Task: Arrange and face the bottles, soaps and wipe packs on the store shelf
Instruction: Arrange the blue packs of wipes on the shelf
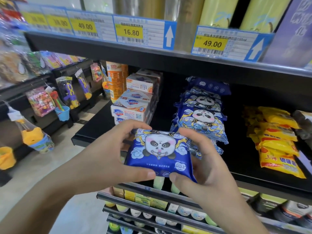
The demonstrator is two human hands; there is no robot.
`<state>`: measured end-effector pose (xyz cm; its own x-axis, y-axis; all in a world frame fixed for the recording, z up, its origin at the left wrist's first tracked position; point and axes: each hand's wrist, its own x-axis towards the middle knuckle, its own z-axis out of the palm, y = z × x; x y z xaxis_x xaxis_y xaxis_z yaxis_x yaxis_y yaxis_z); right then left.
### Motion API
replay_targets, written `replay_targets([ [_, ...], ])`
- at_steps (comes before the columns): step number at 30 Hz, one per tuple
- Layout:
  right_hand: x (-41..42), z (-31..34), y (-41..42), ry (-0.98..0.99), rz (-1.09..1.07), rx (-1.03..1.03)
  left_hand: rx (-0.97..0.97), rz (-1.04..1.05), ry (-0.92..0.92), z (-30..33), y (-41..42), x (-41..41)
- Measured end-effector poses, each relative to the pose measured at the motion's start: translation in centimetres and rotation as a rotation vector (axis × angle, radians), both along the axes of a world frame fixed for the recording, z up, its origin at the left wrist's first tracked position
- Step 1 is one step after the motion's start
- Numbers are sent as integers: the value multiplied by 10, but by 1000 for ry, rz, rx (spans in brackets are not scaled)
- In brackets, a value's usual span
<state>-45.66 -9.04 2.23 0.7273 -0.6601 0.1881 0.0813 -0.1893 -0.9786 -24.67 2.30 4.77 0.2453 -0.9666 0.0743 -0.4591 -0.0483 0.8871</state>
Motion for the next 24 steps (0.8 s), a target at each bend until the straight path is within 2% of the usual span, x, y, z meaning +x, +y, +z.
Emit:
replay_targets([
  [6, 24, -4, 10, 73, -5, -95, -121, 105, 58, -10, 23, 20],
  [11, 47, -18, 19, 164, 39, -89, -94, 186, 50, -9, 50, 66],
  [14, 67, -24, 24, 222, -62, -206, -83, 261, 29, -10, 63, 107],
  [19, 113, -26, 22, 581, -305, -507, -9, 310, 25, -14, 58, 188],
  [21, 130, -29, 20, 755, -334, -625, -9, 300, 36, -19, 46, 214],
  [24, 151, -35, 19, 1015, -359, -579, -15, 266, 56, -29, 21, 241],
])
